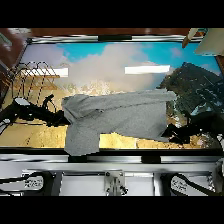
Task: Fold the shirts.
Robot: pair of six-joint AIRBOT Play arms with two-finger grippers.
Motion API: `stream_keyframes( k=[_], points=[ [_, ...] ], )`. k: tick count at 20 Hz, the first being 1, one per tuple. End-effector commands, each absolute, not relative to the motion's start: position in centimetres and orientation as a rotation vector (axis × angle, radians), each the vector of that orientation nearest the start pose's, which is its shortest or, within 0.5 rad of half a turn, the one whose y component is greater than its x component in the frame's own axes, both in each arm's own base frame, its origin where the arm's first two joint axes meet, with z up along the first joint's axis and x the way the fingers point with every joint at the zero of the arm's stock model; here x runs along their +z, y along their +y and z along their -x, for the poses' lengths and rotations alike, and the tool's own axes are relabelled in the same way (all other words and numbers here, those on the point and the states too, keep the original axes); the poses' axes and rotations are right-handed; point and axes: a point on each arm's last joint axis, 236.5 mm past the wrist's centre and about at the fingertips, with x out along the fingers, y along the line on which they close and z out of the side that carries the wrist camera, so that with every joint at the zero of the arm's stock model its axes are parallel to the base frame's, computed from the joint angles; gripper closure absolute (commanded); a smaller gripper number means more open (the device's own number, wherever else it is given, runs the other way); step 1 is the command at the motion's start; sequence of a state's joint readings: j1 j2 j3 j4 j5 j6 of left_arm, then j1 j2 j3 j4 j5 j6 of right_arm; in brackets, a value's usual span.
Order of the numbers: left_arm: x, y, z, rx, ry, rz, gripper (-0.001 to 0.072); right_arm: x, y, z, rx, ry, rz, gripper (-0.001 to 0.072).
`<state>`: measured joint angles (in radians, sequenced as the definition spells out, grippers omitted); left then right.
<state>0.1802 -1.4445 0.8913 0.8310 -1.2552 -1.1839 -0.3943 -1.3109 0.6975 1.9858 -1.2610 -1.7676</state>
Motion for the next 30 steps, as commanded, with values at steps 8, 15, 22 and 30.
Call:
stream_keyframes(
  k=[8,15,22,30],
  points=[
    [9.5,-9.1,-36.9,-0.579,1.036,0.366,0.0678,3.2,1.7,-34.3,0.208,1.183,-0.372,0.065],
    [55.7,-8.0,-23.1,-0.378,-0.293,0.057,0.0678,50.9,0.9,-25.4,0.059,-0.185,0.022,0.065],
    [55.2,-7.9,-11.0,-0.252,-0.322,0.025,0.0678,51.9,1.9,-16.2,-0.01,-0.212,0.134,0.065],
    [48.4,-4.9,-17.8,-0.161,-0.072,0.001,0.0678,43.8,-1.1,-21.7,-0.06,0.155,0.081,0.065]
  ],
)
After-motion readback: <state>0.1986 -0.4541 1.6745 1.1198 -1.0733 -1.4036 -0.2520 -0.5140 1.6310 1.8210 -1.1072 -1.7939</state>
